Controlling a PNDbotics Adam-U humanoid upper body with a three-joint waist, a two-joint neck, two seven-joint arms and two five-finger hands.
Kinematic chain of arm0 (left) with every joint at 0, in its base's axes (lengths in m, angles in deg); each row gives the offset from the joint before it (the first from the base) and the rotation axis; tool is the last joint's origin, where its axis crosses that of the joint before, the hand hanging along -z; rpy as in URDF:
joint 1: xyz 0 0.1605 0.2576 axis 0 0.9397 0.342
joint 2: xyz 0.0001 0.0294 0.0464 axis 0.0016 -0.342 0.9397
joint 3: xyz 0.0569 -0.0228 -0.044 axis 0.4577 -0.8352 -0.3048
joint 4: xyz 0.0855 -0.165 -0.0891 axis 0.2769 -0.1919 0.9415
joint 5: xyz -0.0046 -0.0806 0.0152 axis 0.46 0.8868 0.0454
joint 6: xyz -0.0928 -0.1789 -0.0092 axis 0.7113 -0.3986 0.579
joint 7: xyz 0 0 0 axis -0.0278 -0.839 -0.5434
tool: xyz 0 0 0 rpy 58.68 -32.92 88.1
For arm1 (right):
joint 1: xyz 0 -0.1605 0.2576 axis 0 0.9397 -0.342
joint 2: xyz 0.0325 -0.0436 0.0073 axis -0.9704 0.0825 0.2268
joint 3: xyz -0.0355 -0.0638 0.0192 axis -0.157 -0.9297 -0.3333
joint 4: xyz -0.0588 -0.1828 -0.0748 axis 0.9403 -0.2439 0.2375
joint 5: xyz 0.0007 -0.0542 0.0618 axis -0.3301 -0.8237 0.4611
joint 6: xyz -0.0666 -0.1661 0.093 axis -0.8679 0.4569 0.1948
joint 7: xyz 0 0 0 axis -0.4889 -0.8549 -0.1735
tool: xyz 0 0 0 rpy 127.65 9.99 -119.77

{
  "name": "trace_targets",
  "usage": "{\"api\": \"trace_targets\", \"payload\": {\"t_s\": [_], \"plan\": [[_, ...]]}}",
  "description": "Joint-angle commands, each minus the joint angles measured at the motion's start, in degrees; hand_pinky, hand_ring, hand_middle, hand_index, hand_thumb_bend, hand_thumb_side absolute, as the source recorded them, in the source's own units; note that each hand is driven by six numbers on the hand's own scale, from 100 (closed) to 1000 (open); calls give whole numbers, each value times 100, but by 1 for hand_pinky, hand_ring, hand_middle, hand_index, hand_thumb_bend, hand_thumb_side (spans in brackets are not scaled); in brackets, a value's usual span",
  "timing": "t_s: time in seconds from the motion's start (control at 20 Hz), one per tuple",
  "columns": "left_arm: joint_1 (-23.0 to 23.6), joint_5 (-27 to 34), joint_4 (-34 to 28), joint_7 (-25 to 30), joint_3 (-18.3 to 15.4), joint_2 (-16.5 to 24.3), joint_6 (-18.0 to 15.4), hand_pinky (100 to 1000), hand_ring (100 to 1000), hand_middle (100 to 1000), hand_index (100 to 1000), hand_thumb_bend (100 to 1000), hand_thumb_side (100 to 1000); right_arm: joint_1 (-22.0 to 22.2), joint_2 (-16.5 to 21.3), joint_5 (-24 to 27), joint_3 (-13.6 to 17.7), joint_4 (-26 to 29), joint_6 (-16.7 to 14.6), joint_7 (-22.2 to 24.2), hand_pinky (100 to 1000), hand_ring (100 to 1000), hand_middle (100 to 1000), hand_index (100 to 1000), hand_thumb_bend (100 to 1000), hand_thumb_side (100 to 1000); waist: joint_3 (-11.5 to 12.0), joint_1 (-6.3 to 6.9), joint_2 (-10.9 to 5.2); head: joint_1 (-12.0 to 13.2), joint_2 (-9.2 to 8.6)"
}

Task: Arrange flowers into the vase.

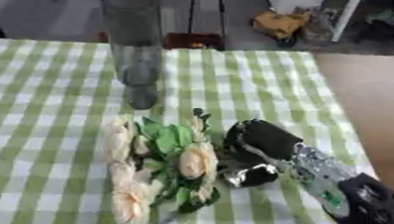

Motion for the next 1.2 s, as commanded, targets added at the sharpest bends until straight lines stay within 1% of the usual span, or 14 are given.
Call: {"api": "trace_targets", "payload": {"t_s": [0.05, 0.15, 0.3, 0.45, 0.5, 0.55, 0.65, 0.7, 0.75, 0.8, 0.85, 1.0, 1.1, 1.2], "plan": [[-31, 5, -81, 1, -1, 45, 18, 541, 852, 920, 940, 100, 854, -92, 210, 175, 40, 80, -52, 86, 390, 401, 242, 429, 122, 502, 0, 34, -80, -19, -16], [-30, 3, -81, -1, -3, 44, 19, 541, 852, 919, 940, 100, 854, -92, 199, 291, 47, 34, -72, 137, 404, 410, 238, 419, 110, 487, 0, 37, -73, -23, -14], [-28, 1, -81, -4, -6, 45, 18, 540, 852, 920, 941, 100, 854, -78, 195, 478, 64, -39, -97, 262, 392, 399, 226, 383, 139, 485, 1, 44, -60, -26, -12], [-27, 0, -81, -7, -5, 44, 22, 540, 852, 921, 941, 100, 853, -75, 215, 651, 68, -53, -184, 433, 361, 370, 210, 344, 323, 512, -5, 46, -49, -27, -5], [-26, 0, -81, -6, -4, 43, 25, 540, 852, 921, 941, 100, 853, -76, 220, 695, 74, -54, -210, 495, 357, 366, 207, 341, 338, 514, -7, 47, -47, -25, -7], [-26, -1, -81, -6, -3, 42, 28, 539, 852, 921, 941, 100, 850, -78, 223, 733, 84, -53, -226, 543, 318, 329, 175, 307, 368, 524, -9, 49, -45, -23, -11], [-28, -2, -81, -10, -5, 44, 33, 539, 851, 920, 941, 100, 848, -80, 233, 805, 104, -48, -246, 606, 248, 266, 112, 239, 368, 538, -10, 54, -43, -24, -19], [-29, -2, -81, -11, -6, 45, 33, 538, 851, 920, 941, 100, 847, -81, 239, 837, 109, -45, -264, 629, 232, 252, 100, 225, 368, 539, -9, 55, -43, -26, -20], [-29, -3, -81, -12, -6, 45, 37, 538, 849, 920, 941, 100, 846, -86, 246, 869, 115, -45, -282, 640, 172, 197, 100, 185, 350, 552, -8, 56, -44, -26, -26], [-28, -5, -81, -13, -6, 45, 46, 537, 848, 920, 941, 100, 847, -93, 252, 906, 119, -46, -299, 635, 156, 183, 100, 177, 358, 550, -7, 57, -45, -25, -31], [-26, -7, -81, -13, -6, 45, 57, 535, 846, 919, 940, 100, 846, -105, 257, 950, 127, -44, -316, 605, 111, 138, 100, 151, 364, 576, -6, 56, -45, -24, -35], [-21, -15, -81, -19, -6, 43, 77, 534, 845, 919, 940, 100, 846, -141, 282, 1059, 154, -41, -376, 413, 100, 100, 100, 112, 383, 606, -6, 52, -46, -22, -42], [-18, -19, -81, -26, -6, 41, 85, 534, 844, 918, 938, 100, 846, -165, 286, 1131, 175, -47, -426, 222, 100, 100, 100, 100, 339, 637, -8, 48, -50, -19, -45], [-16, -21, -81, -30, -4, 40, 92, 533, 844, 918, 938, 100, 846, -190, 286, 1185, 189, -67, -477, 47, 100, 100, 100, 100, 325, 649, -8, 46, -55, -16, -48]]}}
